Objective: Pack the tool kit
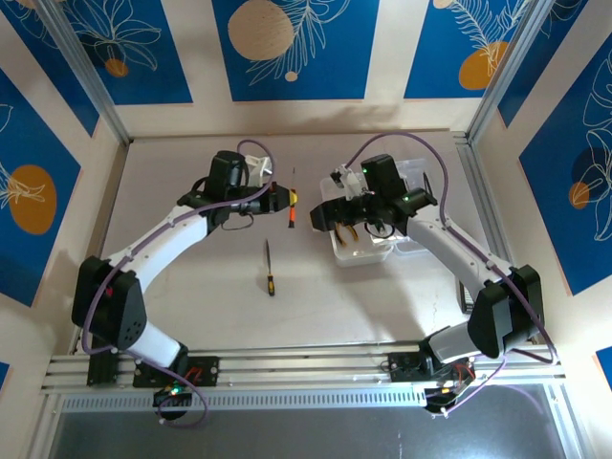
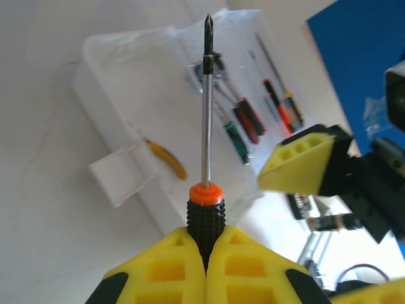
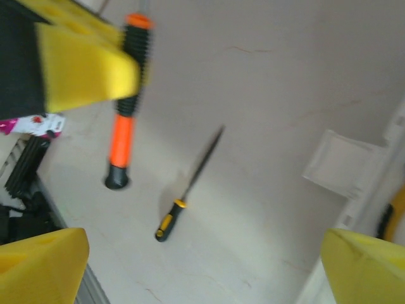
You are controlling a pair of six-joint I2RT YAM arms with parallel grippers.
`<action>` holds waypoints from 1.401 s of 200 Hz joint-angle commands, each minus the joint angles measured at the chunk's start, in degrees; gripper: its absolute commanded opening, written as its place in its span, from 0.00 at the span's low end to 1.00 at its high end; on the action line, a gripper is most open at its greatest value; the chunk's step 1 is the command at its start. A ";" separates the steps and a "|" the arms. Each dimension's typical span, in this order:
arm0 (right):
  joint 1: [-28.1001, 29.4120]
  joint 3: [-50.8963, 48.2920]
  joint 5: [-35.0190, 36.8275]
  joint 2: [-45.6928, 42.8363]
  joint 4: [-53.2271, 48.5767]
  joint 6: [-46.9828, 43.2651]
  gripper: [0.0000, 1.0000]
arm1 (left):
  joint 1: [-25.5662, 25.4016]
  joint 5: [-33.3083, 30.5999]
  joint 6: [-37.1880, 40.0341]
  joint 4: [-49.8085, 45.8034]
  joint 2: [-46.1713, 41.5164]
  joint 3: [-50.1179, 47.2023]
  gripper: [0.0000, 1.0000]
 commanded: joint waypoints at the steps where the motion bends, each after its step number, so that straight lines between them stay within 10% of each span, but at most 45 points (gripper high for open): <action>1: 1.20 -0.14 -4.68 -0.10 5.50 2.16 0.88 | -1.61 6.05 -5.16 8.91 1.65 1.93 0.00; 65: 2.66 3.11 -3.30 4.89 6.47 4.04 0.63 | -2.96 8.09 -7.95 14.15 2.64 1.45 0.00; 118: 3.76 3.23 -0.35 4.28 7.96 5.51 0.00 | -3.05 9.13 -7.77 15.56 2.21 -0.77 0.00; 139: 3.67 3.53 1.28 3.08 6.04 4.42 0.00 | -2.89 6.74 -4.29 10.05 1.80 -0.57 0.01; 178: -0.45 5.14 9.07 0.15 -6.63 -1.51 0.00 | -0.60 -8.85 10.36 -12.55 -1.33 3.59 0.71; 205: -5.81 7.68 19.27 0.18 -17.28 -3.91 0.00 | 1.73 -18.96 16.00 -22.10 -1.92 5.01 0.97; 280: -14.35 8.46 42.95 5.38 -28.07 -5.73 0.00 | 2.70 -28.98 17.42 -28.97 2.51 -1.37 1.00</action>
